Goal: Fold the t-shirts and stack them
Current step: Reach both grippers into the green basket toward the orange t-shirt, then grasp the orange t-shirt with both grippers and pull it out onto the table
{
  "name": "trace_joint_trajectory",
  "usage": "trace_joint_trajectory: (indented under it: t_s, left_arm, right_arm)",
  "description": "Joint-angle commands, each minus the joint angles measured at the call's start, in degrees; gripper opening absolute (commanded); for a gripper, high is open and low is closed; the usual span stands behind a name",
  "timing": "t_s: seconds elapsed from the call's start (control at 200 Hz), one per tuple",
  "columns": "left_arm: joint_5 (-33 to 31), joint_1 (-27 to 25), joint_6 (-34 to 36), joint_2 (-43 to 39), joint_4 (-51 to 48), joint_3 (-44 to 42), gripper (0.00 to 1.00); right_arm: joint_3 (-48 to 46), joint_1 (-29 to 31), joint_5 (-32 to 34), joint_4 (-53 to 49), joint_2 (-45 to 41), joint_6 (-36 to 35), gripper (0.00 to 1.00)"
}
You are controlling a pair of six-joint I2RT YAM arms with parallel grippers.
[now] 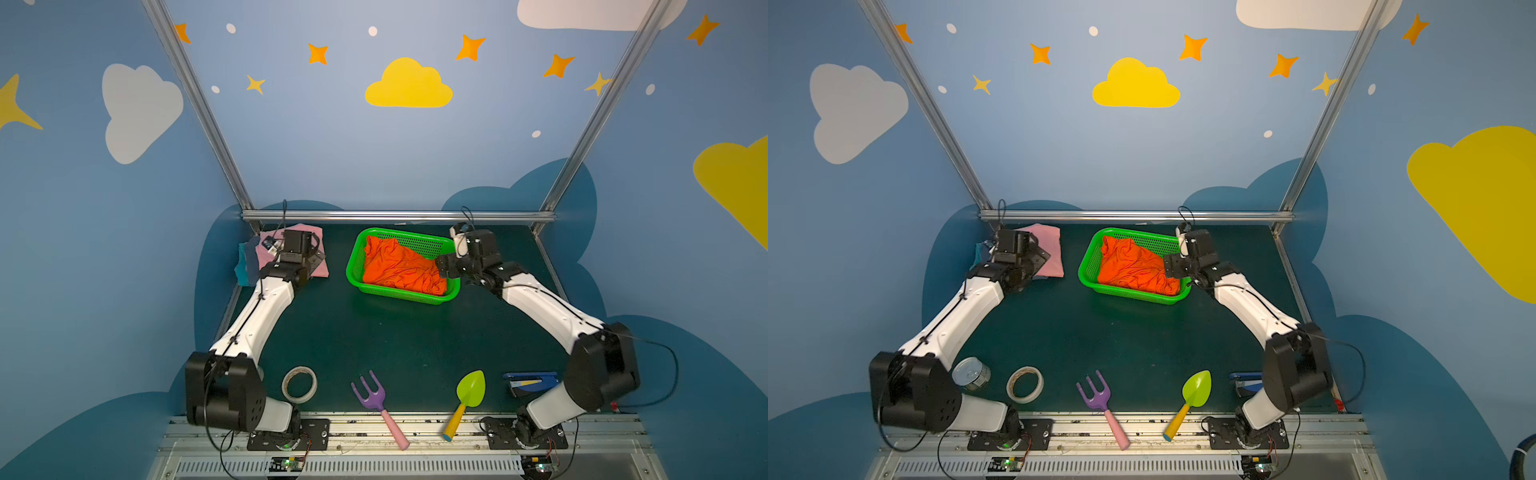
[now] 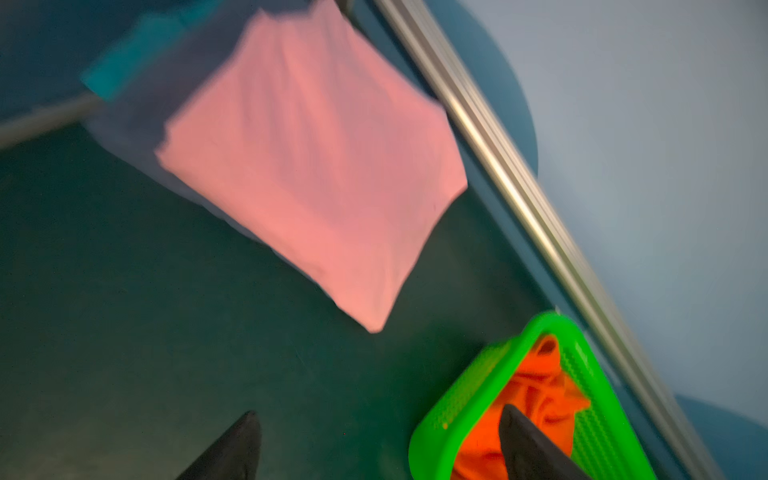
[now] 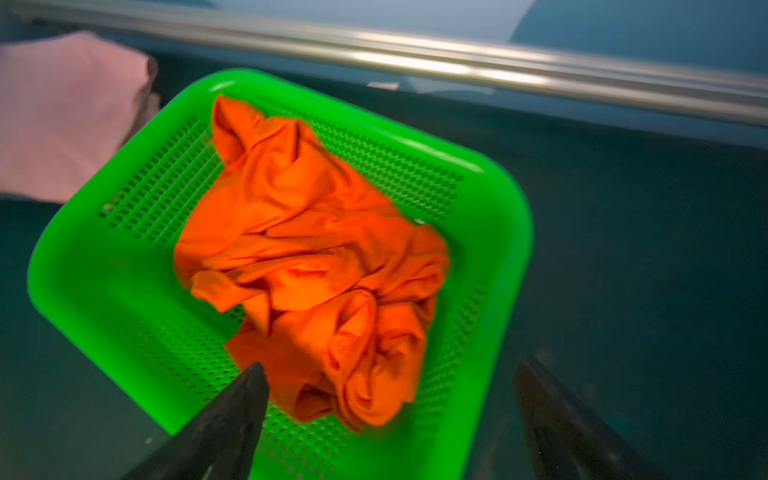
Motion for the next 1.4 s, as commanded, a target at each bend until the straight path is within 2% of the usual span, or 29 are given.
trace_joint_trajectory:
  t_s: [0.0,0.13,0.315,0.396,0.436,0.461,0.506,0.526,0.576,0.796,0.976,1.036,1.071,1.151,1.237,1.307,1.397]
  left_arm:
    - [8.00,-3.83,1.83,4.10,-5.00,3.18,0.87]
    - [10.48,-7.30,1.18,8.97,-4.66,3.50,0.85]
    - [13.57,-10.49,0.38,15.97,-4.86,5.81,0.83]
    - [14.64,-11.33,0.46,18.76,-4.95,7.50,0.82]
    - [15.26,-11.68,0.46,19.98,-5.03,8.59,0.81]
    - [15.54,-11.94,0.55,20.72,-5.02,9.28,0.80]
    - [15.69,-12.58,0.62,21.96,-5.19,10.58,0.79]
    - [15.81,-12.83,0.72,22.45,-5.21,11.09,0.78]
    - [16.07,-13.60,1.02,23.75,-5.06,12.49,0.76]
    - [18.05,-17.31,2.42,32.46,-5.85,23.72,0.62]
    - [21.81,-21.97,4.04,44.05,-10.63,44.22,0.59]
    - [23.77,-23.74,4.57,48.53,-13.80,53.69,0.63]
    - [25.07,-24.62,4.97,51.16,-15.72,59.77,0.68]
    - [27.10,-26.15,5.77,56.66,-20.41,73.38,0.77]
    - [29.11,-26.50,6.03,60.43,-24.26,84.42,0.80]
    - [29.53,-25.51,6.08,60.30,-26.87,87.79,0.80]
    - [29.41,-23.15,6.62,55.35,-28.09,83.59,0.80]
  right_arm:
    - [9.56,1.92,-8.23,-7.46,9.57,-2.09,0.90]
    - [22.35,2.77,-11.64,-14.81,22.60,-0.38,0.89]
    - [43.18,3.30,-9.44,-31.62,40.49,3.90,0.89]
    - [48.64,3.90,-8.77,-35.66,45.98,3.35,0.87]
    - [49.99,4.17,-9.31,-36.66,47.76,2.90,0.83]
    - [50.50,4.26,-9.70,-37.09,48.38,2.90,0.76]
    - [50.44,4.37,-10.27,-37.05,48.70,3.06,0.60]
    - [50.21,4.37,-10.55,-36.94,48.53,3.16,0.46]
    - [49.74,4.29,-9.90,-36.68,47.41,3.67,0.00]
    - [48.37,1.87,-2.62,-36.47,32.90,5.49,0.00]
    - [46.16,-0.42,4.91,-33.68,14.96,8.47,0.00]
    - [42.71,-0.14,5.64,-28.67,8.70,7.58,0.00]
    - [38.85,0.30,4.22,-23.74,4.62,4.53,0.00]
    - [26.66,2.36,4.73,-6.59,-5.57,2.96,0.00]
    - [23.63,4.86,5.40,-1.17,-10.69,2.29,0.00]
    - [25.41,7.06,5.36,-2.64,-11.78,1.39,0.00]
    - [26.91,9.57,2.68,-3.27,-11.88,-0.18,0.00]
